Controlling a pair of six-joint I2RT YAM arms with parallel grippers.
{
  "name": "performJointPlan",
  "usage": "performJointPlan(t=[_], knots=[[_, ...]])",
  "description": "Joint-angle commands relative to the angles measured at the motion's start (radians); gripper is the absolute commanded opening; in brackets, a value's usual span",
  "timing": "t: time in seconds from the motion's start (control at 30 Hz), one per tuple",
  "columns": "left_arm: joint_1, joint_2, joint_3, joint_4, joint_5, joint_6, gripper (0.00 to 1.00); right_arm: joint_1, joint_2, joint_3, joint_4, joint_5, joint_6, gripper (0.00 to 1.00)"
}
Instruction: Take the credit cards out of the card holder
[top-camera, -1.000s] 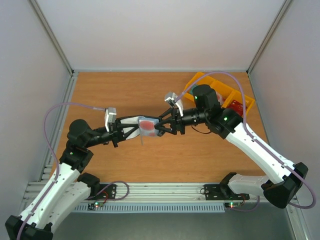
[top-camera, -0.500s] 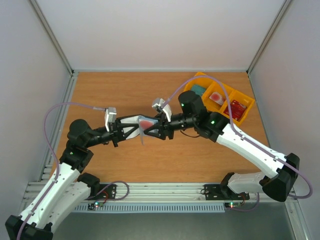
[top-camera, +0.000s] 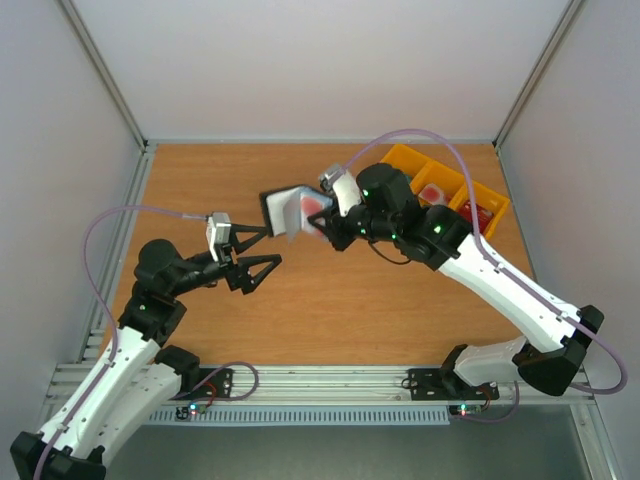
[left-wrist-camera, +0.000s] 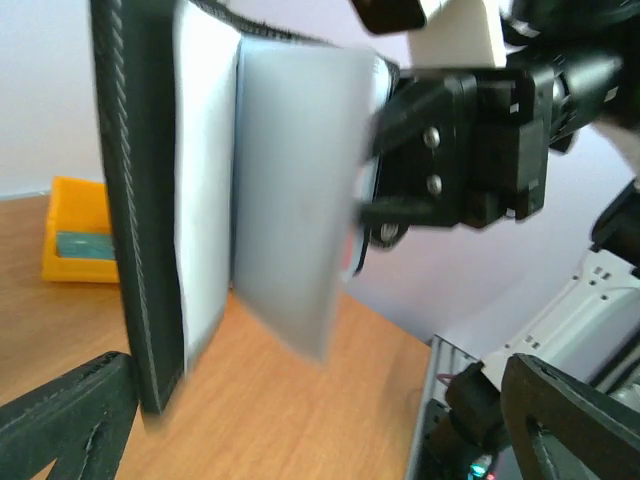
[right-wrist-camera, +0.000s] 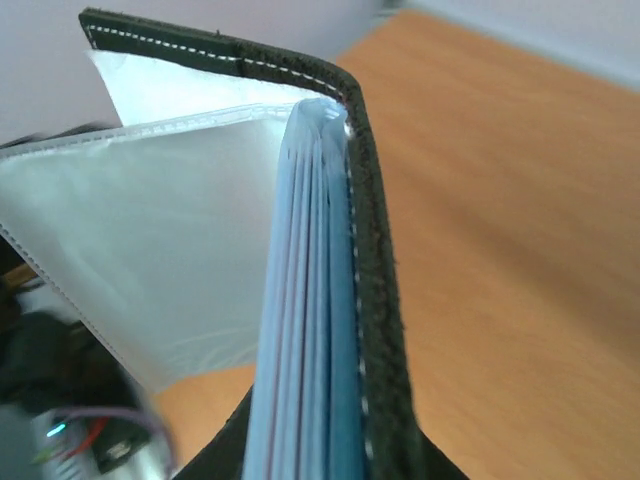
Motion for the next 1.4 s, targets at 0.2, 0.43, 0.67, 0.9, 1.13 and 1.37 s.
performJointPlan(t=[0.2, 0.43, 0.67, 0.9, 1.13, 1.37], knots=[[-0.001, -0.003, 0.008, -0.123, -0.239, 0.172, 0.99, 0.018, 0.098, 0.193, -0.353, 0.540, 0.004, 0.01], [-0.002, 0.018, -0.009, -0.074, -0.190, 0.117, 0.99, 0.022, 0.167, 0.252, -0.353, 0.424, 0.012, 0.01], [-0.002, 0.024, 0.021, -0.137, -0.254, 0.117, 1.00, 0.058, 0.212, 0.321, -0.284, 0.080, -0.058, 0.01], [0.003, 0.014, -0.007, -0.302, -0.439, 0.121, 0.99, 0.058, 0.158, 0.269, -0.232, -0.329, -0.166, 0.01], [0.016, 0.001, -0.040, -0.087, -0.213, 0.010, 0.99, 0.039, 0.099, 0.182, -0.265, -0.531, -0.279, 0.03], [0.017, -0.007, -0.022, -0.080, -0.160, 0.023, 0.98, -0.010, 0.043, 0.106, -0.160, -0.536, -0.208, 0.03]])
